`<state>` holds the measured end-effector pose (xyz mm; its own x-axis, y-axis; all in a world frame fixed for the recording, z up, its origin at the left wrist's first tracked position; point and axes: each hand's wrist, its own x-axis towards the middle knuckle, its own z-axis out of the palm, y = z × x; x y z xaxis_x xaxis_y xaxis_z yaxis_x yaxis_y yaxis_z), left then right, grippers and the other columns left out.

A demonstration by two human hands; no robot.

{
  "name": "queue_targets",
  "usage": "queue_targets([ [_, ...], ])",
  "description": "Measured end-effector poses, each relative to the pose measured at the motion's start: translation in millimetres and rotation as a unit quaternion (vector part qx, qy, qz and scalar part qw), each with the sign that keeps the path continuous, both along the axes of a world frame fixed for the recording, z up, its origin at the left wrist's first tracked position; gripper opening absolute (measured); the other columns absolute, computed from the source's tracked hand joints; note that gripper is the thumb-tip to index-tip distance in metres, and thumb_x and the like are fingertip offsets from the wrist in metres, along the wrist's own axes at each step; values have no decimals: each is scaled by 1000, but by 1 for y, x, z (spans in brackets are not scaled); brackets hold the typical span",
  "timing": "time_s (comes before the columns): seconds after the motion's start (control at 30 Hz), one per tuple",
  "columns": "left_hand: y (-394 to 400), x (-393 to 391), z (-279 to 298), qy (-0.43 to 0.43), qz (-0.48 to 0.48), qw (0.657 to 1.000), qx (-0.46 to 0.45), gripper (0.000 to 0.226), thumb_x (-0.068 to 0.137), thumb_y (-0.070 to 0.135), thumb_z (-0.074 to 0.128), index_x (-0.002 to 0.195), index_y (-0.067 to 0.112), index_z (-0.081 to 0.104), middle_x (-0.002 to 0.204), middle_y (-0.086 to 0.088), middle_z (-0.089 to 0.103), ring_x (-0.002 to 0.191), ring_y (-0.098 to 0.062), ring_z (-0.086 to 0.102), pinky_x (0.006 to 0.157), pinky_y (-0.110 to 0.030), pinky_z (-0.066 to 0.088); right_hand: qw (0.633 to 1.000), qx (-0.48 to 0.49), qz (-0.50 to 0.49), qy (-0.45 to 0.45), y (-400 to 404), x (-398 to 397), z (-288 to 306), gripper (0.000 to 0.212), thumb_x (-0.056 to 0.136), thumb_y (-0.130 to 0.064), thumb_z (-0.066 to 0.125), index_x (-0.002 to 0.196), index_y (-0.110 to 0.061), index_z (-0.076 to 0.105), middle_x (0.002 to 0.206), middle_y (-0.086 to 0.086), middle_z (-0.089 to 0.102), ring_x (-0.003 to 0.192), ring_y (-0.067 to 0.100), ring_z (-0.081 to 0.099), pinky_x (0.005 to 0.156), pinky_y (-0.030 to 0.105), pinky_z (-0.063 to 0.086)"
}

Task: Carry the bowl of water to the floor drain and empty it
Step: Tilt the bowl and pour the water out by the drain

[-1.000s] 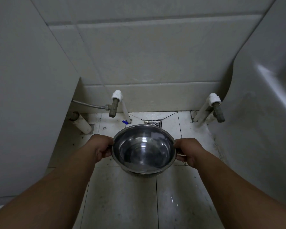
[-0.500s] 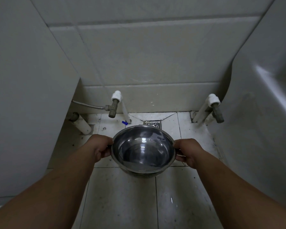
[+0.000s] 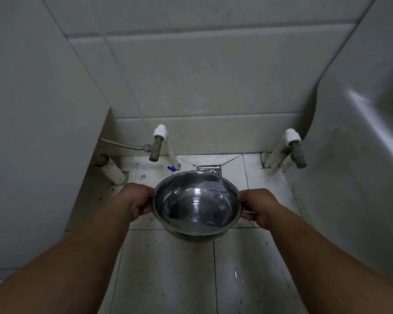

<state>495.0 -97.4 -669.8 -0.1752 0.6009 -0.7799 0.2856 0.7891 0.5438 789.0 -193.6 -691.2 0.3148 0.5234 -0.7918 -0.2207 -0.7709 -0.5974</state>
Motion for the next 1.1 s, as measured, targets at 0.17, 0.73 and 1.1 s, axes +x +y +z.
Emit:
queue_targets([
  [0.17,1,-4,1,-12,4,1000,-3,11,94,-2,58,101,-3,67,91,-16,71,74,-24,70,64,-35,61,1000,3,-4,11,0,1,1,18,89,7,59,96,6,75,87,18,72,79,27,68,55,30,60],
  [0.73,6,-9,9,-49,16,998,-27,23,94,-4,58,116,-4,64,102,-18,69,75,-22,69,42,-27,57,999,10,-2,44,-2,3,5,18,90,7,55,89,1,71,81,16,65,74,26,63,53,29,58],
  [1.1,8,-7,7,-42,11,999,-18,19,94,-3,58,112,-4,63,99,-18,69,73,-23,69,41,-26,56,999,1,-12,37,-1,4,3,16,91,6,57,87,1,72,83,17,67,77,28,67,61,34,63],
])
